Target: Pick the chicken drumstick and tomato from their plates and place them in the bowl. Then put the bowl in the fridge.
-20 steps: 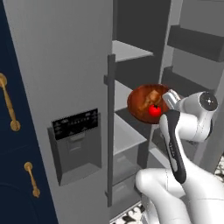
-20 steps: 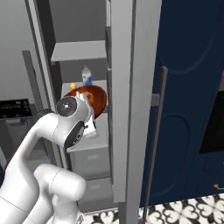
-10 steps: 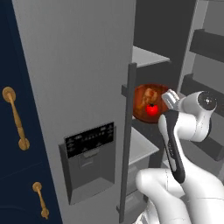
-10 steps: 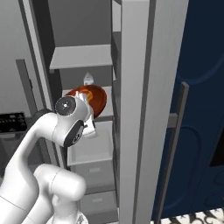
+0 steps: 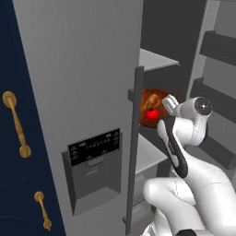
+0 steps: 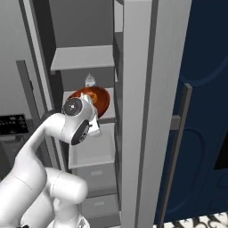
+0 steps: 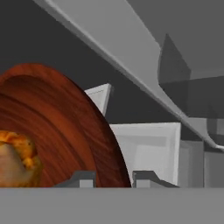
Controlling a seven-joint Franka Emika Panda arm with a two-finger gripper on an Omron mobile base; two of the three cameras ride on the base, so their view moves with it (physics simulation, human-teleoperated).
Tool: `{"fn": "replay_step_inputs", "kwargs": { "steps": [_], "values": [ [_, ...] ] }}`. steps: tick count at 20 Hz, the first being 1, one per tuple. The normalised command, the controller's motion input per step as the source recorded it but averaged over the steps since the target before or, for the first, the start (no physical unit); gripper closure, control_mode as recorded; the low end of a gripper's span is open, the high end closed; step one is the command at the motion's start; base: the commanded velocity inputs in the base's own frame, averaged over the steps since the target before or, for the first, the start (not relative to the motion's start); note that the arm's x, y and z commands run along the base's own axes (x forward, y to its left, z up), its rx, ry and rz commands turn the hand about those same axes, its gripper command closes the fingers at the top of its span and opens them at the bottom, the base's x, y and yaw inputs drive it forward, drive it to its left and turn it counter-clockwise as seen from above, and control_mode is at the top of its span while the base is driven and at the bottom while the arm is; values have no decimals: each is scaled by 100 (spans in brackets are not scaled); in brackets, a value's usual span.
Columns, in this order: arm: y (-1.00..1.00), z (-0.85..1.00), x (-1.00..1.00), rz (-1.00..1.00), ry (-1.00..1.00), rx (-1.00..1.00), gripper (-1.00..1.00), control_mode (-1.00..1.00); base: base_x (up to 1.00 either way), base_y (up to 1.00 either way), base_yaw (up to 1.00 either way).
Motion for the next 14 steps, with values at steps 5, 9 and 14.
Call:
{"fn": "replay_step_inputs", "kwargs": {
  "steps": [5, 9, 14],
  "values": [
    [23, -44, 97, 0, 0, 1, 100, -100, 0, 0, 0],
    [-12, -18, 66, 1, 1, 6, 100, -100, 0, 0, 0],
    [1, 0, 25, 0, 12, 2, 100, -100, 0, 0, 0]
  ]
}}
